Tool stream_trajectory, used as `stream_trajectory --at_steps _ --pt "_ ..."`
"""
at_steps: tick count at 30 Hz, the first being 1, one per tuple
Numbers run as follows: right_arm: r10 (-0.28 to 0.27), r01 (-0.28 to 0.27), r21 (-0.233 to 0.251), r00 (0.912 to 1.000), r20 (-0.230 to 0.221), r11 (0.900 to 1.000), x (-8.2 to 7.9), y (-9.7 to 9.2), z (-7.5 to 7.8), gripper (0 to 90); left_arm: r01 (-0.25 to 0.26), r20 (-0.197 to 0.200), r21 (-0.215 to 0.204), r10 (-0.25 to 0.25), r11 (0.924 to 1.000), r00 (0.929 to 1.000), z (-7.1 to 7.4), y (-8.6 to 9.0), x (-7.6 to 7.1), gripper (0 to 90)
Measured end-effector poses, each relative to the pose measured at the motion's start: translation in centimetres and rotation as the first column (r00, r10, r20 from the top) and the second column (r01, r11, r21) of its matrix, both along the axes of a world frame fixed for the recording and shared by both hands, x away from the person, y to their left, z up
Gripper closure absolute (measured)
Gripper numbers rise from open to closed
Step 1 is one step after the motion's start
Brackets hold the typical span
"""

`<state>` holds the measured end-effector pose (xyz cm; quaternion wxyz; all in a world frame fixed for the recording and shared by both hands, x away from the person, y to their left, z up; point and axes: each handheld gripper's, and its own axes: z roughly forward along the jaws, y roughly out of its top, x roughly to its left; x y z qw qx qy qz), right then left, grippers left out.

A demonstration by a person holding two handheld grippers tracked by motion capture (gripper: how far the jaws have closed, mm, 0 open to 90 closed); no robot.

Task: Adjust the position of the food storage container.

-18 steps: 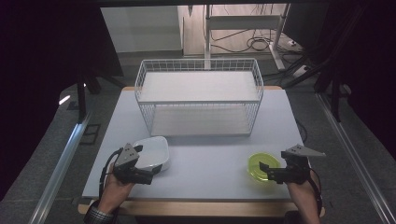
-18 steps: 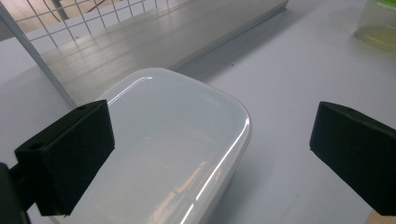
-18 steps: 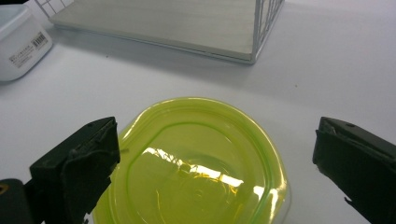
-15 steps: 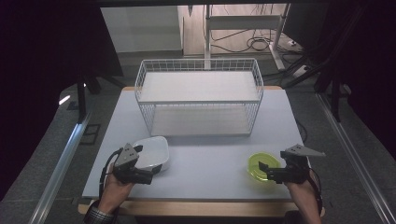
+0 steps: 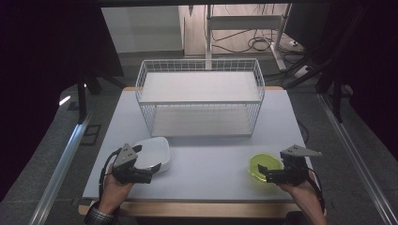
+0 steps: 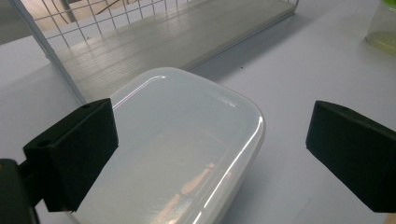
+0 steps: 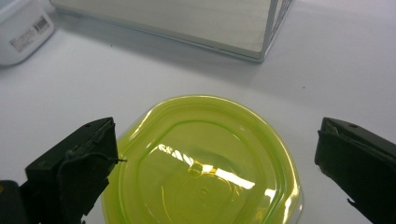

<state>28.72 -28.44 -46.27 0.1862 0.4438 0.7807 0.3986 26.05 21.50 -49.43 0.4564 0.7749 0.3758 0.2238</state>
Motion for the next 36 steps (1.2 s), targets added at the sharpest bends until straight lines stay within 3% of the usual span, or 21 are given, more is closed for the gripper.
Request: stream_trajectory --at_steps 5,7,9,10,11,12,15,17,18,23,28,36 --pt "0.005 -0.005 0.041 1.0 -0.008 0.9992 -0.1 0.3 0.2 3.0 -0.006 0.004 0.009 0.006 0.9999 1.0 0.0 -0.1 0.0 2.3" --pt "0.015 -0.015 0.029 0.9997 -0.021 0.9995 -0.2 0.7 0.4 17.2 -0.008 0.005 0.009 0.008 0.9999 1.0 0.0 -0.1 0.0 2.2" --pt "0.01 -0.009 0.025 0.9997 -0.024 0.9996 -0.2 0.8 0.5 21.6 -0.009 0.006 0.007 0.009 0.9999 0.9999 0.0 -0.1 0.0 2.2" --pt "0.013 -0.012 0.025 0.9995 -0.028 0.9996 -0.3 1.1 0.6 32.1 -0.01 0.006 0.003 0.01 0.9999 0.9999 0.0 0.0 0.0 2.2" --pt "0.024 -0.024 0.019 0.9995 -0.022 0.9995 -0.3 1.2 0.7 37.0 -0.01 0.006 0.003 0.01 0.9999 0.9999 0.0 0.0 0.0 2.2" --pt "0.024 -0.024 0.019 0.9995 -0.022 0.9995 -0.3 1.2 0.7 37.0 -0.01 0.006 0.003 0.01 0.9999 0.9999 0.0 0.0 0.0 2.3" --pt "0.076 -0.076 -0.004 0.997 -0.016 0.9971 -0.3 2.0 1.0 58.0 -0.008 0.006 0.005 0.008 1.0 0.9999 0.0 -0.1 0.0 2.2" --pt "0.093 -0.093 -0.012 0.9955 -0.02 0.9956 -0.3 2.3 1.1 62.4 -0.007 0.006 0.006 0.007 1.0 1.0 0.0 -0.1 0.0 2.3" --pt "0.117 -0.118 -0.027 0.9929 -0.023 0.9927 -0.3 2.8 1.1 68.9 -0.006 0.007 0.01 0.006 0.9999 1.0 0.0 -0.1 0.0 2.3" --pt "0.18 -0.181 -0.022 0.9827 -0.044 0.9832 0.1 3.9 1.3 82.6 -0.006 0.008 0.012 0.006 0.9999 1.0 0.0 -0.2 0.0 2.3" --pt "0.228 -0.23 -0.032 0.9722 -0.055 0.9727 0.6 5.0 1.1 89.8 -0.006 0.007 0.011 0.006 0.9999 1.0 0.0 -0.2 0.0 2.4" --pt "0.236 -0.24 -0.055 0.9689 -0.076 0.9692 1.2 6.3 0.0 89.9 -0.004 0.005 0.013 0.004 0.9999 1.0 -0.1 -0.3 0.1 2.5"
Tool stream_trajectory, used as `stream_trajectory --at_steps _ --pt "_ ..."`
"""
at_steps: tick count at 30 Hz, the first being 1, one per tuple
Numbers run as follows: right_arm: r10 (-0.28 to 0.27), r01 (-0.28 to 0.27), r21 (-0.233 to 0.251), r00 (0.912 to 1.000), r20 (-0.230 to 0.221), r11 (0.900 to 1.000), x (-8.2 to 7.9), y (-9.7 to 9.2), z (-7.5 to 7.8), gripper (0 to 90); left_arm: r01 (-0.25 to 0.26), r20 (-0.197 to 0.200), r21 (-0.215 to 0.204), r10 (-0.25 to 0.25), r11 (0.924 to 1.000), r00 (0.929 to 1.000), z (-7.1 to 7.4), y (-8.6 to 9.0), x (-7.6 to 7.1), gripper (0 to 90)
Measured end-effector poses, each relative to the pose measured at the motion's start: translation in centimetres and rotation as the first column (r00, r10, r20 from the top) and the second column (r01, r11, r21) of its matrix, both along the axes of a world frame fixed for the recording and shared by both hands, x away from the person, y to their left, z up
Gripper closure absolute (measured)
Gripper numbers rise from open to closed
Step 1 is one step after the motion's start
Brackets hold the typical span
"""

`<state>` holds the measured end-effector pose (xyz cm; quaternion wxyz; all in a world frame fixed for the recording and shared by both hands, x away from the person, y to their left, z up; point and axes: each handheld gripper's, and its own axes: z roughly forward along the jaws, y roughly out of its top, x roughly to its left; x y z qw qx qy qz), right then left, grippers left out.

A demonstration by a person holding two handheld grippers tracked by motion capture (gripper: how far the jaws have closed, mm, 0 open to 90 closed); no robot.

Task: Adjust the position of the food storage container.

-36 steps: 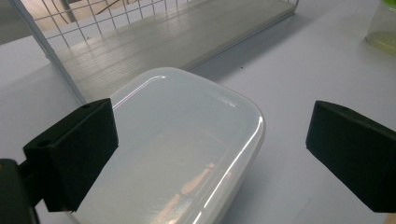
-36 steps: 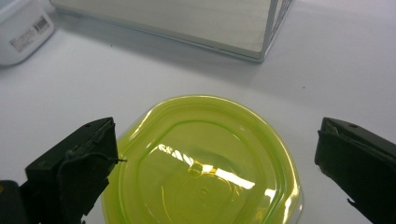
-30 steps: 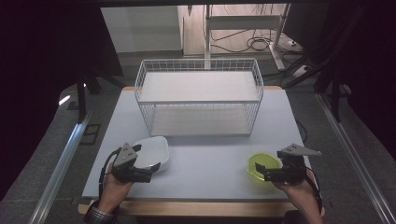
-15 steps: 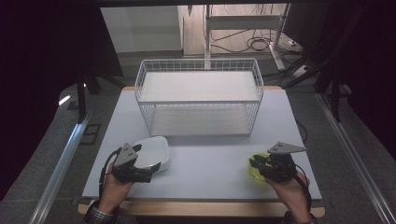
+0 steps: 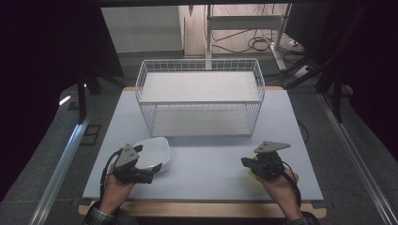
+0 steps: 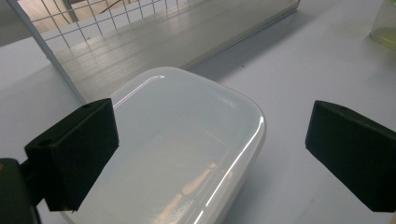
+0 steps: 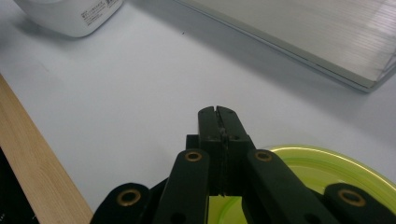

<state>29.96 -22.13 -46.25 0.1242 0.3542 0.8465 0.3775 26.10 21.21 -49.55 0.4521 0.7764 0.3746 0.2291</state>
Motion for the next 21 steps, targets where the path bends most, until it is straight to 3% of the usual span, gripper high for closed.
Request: stream_trajectory --at_steps 4,8,12,21 --pt "0.009 -0.01 -0.02 0.9999 -0.014 0.9998 0.1 0.4 -0.4 90.0 0.002 0.0 0.003 -0.002 1.0 1.0 0.0 0.0 0.0 2.6" --pt "0.019 -0.022 -0.078 0.9991 -0.039 0.9967 0.2 0.6 -1.0 90.0 0.001 0.001 0.005 -0.001 1.0 1.0 0.0 0.0 0.0 2.7" --pt "0.016 -0.019 -0.079 0.9988 -0.047 0.9967 0.2 0.3 -1.0 90.0 0.0 0.001 0.004 0.0 1.0 1.0 0.0 0.1 0.0 2.7" --pt "-0.054 0.049 -0.09 0.9974 -0.047 0.9947 -0.1 -2.9 -0.9 90.0 -0.002 -0.002 0.011 0.002 0.9999 1.0 -0.1 0.1 0.0 2.8"
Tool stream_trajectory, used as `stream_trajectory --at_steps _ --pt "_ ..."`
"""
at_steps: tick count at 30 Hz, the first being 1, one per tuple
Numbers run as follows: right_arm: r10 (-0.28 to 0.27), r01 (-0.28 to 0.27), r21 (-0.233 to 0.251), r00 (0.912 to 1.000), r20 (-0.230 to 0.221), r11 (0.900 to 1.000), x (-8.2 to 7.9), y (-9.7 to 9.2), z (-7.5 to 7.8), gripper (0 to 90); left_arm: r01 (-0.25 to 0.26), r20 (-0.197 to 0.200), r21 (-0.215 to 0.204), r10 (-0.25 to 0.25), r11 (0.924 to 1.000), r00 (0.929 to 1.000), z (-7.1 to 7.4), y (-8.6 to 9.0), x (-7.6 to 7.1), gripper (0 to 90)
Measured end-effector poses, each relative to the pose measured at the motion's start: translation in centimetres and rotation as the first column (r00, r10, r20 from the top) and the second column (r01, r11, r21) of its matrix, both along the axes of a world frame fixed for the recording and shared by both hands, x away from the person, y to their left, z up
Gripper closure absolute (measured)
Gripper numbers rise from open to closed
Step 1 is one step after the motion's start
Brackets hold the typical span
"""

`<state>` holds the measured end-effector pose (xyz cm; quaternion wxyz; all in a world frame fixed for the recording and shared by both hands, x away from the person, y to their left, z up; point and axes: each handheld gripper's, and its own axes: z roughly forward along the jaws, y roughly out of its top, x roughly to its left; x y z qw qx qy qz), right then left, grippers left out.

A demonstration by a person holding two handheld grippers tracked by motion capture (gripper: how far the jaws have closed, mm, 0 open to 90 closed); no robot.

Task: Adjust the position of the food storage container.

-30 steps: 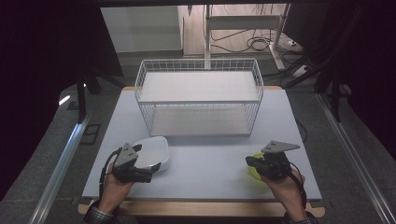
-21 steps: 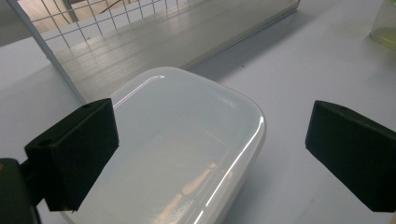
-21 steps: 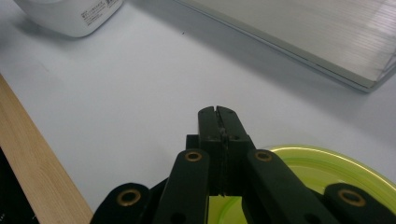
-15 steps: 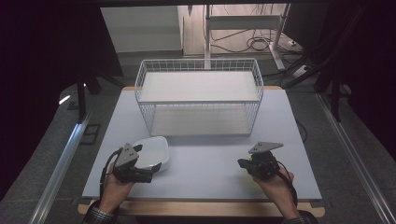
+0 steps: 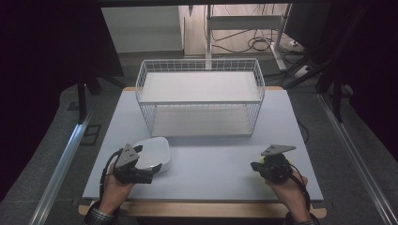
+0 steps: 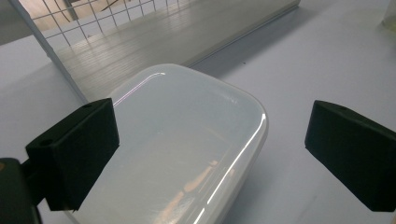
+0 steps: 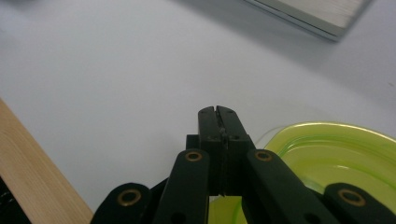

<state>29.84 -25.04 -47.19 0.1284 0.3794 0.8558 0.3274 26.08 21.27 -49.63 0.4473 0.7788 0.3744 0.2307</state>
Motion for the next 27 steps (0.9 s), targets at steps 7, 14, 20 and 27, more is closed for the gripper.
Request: stream_trajectory --at_steps 7,14,20,27 --pt "-0.064 0.064 0.01 0.9979 -0.003 0.9979 0.1 -2.5 0.1 90.0 -0.002 -0.005 0.002 0.002 1.0 1.0 -0.1 0.0 0.0 3.0" --pt "-0.067 0.066 0.03 0.9978 0.005 0.9973 0.0 -2.7 0.1 89.9 -0.007 -0.041 0.013 0.007 0.9999 0.9991 0.3 0.5 0.0 4.8" --pt "-0.043 0.041 0.05 0.9985 0.034 0.9979 -0.2 -1.3 0.2 89.9 -0.073 -0.037 -0.007 0.073 0.9973 0.9967 0.8 2.6 -0.1 26.3" --pt "-0.027 0.024 0.06 0.9984 0.05 0.9979 -0.2 -0.5 -0.1 89.8 -0.239 -0.062 -0.027 0.237 0.9706 0.9695 0.7 6.3 0.3 72.7"
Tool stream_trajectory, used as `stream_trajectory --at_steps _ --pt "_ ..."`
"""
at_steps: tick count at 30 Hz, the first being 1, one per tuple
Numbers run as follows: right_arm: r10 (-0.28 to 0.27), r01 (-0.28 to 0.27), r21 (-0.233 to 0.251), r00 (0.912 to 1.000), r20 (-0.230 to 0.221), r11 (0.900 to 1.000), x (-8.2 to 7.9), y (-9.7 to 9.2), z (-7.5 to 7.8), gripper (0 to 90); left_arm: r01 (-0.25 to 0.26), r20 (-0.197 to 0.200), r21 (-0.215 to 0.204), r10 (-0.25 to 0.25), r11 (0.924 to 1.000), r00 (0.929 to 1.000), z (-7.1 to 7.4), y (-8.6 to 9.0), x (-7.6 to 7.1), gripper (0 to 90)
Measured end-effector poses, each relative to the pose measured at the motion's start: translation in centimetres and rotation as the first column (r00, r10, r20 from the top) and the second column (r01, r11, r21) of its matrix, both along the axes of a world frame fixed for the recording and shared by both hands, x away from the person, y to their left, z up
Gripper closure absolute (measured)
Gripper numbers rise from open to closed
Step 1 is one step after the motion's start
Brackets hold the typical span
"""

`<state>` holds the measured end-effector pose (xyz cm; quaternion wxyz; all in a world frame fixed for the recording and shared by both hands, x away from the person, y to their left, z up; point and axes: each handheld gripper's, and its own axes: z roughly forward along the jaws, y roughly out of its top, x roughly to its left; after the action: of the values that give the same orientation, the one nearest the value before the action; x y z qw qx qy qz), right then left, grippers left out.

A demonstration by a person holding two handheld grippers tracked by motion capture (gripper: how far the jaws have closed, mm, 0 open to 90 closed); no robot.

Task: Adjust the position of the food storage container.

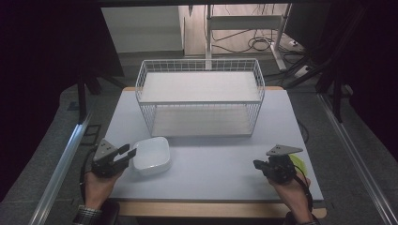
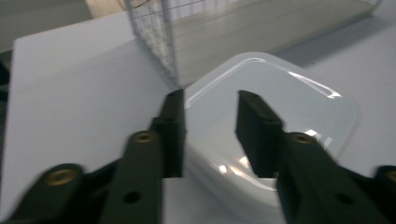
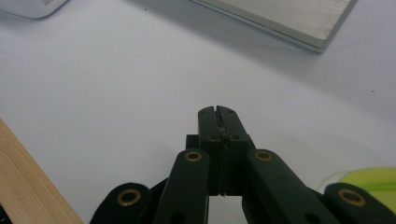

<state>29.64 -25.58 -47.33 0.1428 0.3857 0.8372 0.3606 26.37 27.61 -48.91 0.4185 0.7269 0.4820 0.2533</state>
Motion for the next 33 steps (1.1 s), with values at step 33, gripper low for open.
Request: stream_trajectory --at_steps 33 --pt "0.049 -0.048 0.029 0.9988 -0.002 0.9984 0.8 3.6 -1.0 88.5 0.084 -0.205 0.021 -0.078 0.9962 0.9755 -3.4 -3.2 3.5 89.6"
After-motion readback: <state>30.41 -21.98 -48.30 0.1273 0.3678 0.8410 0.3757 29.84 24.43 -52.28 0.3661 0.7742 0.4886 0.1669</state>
